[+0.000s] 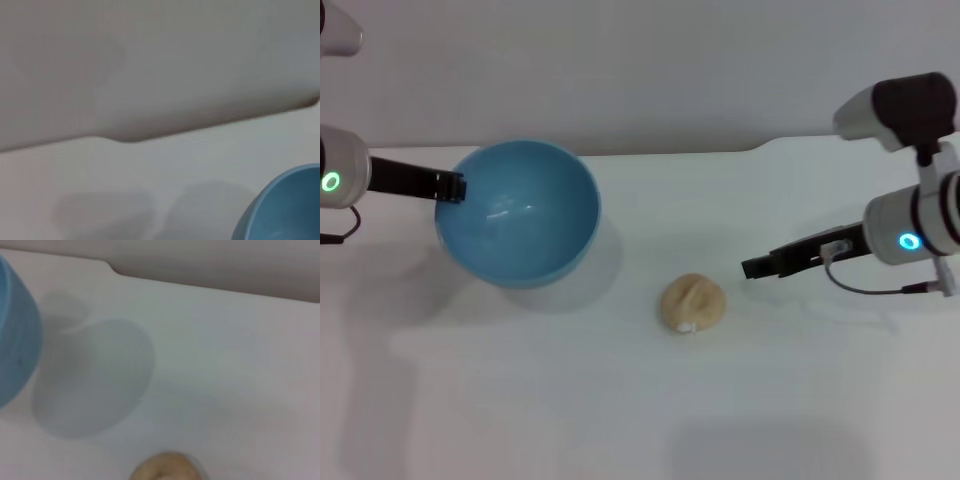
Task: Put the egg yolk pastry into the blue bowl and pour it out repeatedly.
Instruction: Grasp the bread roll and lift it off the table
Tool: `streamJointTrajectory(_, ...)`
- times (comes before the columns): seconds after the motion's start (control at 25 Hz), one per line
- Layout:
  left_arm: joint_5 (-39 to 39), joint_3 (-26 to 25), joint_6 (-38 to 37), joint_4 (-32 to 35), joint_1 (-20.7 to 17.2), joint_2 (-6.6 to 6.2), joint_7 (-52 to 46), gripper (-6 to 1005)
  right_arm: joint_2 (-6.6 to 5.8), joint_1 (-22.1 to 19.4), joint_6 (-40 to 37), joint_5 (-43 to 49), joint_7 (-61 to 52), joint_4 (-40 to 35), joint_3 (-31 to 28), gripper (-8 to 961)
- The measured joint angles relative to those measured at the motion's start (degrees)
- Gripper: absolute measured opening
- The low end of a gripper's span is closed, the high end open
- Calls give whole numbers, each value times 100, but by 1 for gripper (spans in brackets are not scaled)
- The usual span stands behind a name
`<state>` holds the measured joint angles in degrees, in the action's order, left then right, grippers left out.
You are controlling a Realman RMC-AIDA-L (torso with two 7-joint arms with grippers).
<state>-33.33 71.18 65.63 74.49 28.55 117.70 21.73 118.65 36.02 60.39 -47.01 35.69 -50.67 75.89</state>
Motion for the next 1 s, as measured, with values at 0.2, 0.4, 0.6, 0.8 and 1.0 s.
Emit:
streamJointTrajectory(0.2,101,-3,515,83,83,-6,-21,25,30,252,-493,-185,-35,450,481,444)
streamJointTrajectory(0.4,281,50,643,211,95,19,-109,26,35,311,-830,-509,-45,526,923,445)
streamJointTrajectory(0.6,295,209,662,239,98,18,-205,26,44,392,-1131,-798,-69,762,1333,444)
streamJointTrajectory(0.8,300,271,673,250,138,19,-212,25,45,572,-1298,-870,-128,1140,1560,444)
streamJointTrajectory(1.0,301,324,677,251,197,17,-220,25,45,577,-1453,-872,-131,1204,1594,444)
